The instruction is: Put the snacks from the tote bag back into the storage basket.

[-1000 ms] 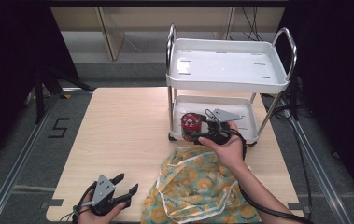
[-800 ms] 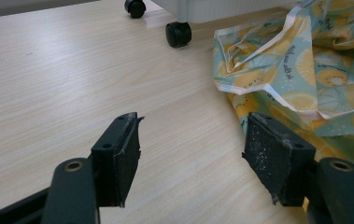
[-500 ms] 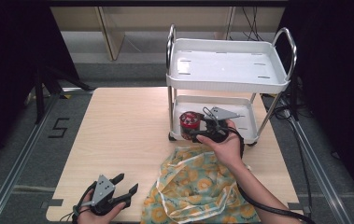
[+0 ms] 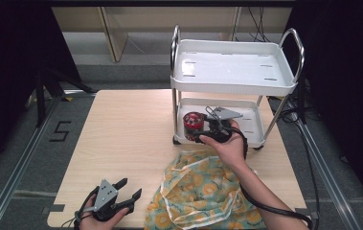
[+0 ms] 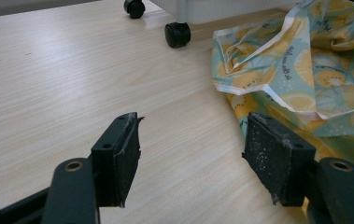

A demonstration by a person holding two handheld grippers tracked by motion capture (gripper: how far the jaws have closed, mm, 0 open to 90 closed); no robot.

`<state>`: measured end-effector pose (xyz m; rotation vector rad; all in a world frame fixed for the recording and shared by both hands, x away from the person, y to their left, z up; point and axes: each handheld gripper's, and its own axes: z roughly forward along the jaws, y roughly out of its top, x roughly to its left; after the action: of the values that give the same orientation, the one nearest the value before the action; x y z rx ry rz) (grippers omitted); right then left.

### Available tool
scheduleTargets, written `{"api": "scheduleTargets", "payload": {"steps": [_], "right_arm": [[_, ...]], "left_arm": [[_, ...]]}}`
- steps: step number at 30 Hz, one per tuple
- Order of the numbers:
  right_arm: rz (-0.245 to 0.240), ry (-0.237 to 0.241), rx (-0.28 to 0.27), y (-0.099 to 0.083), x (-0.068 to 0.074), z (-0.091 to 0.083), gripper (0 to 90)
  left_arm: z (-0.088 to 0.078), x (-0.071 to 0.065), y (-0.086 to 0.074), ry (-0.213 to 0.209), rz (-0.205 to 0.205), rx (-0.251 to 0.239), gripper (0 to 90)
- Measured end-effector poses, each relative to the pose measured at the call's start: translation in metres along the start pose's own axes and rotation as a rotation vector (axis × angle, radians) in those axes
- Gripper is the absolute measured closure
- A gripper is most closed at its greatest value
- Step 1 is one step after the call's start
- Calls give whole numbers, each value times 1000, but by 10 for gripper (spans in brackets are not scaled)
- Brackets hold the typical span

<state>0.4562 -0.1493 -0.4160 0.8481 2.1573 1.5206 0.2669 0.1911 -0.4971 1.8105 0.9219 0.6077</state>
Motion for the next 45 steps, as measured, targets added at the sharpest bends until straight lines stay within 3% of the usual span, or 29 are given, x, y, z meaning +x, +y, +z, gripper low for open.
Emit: {"api": "scheduleTargets", "payload": {"steps": [3,13,14,16,18,22,24,25,29,31,32,33,34,39,43,44,45], "right_arm": [[-12,-1,18,0,-1,1,260],[-19,7,9,2,-6,5,260],[5,9,22,2,-5,5,260],[1,6,30,2,-5,5,260],[-37,-17,28,1,-9,8,260],[-8,-21,26,1,-9,8,260],[-15,-12,29,0,-10,9,260],[-18,-13,26,0,-11,11,260],[-38,-19,41,-1,-14,13,260],[-9,-28,42,-1,-14,12,260],[-47,-31,42,-1,-16,13,260],[18,-23,41,-1,-14,12,260],[-6,-33,42,-1,-16,13,260],[-46,-38,49,-1,-20,16,260],[-10,-32,49,0,-20,17,260],[-15,-29,49,0,-21,17,260],[-28,-47,55,0,-22,18,260]], "left_arm": [[0,-2,0,1,-24,-2,352],[0,-2,0,2,-15,1,352],[0,-2,0,2,-15,1,352],[0,-2,0,1,-16,-1,352],[0,-2,0,-1,-24,-8,352],[0,-1,0,0,-16,-2,352],[0,-2,0,0,-18,-6,352],[0,0,0,-3,-1,-6,352],[0,-2,0,-2,-22,-8,352],[1,-1,0,-4,-15,-10,352],[0,-1,0,-6,-2,-8,352],[0,-2,0,-2,-21,-6,352],[0,-3,0,-1,-32,-8,352],[0,-1,0,0,-4,1,352],[1,0,0,-8,6,-17,352],[-1,-1,1,7,4,6,352],[1,0,0,-6,7,-14,352]]}}
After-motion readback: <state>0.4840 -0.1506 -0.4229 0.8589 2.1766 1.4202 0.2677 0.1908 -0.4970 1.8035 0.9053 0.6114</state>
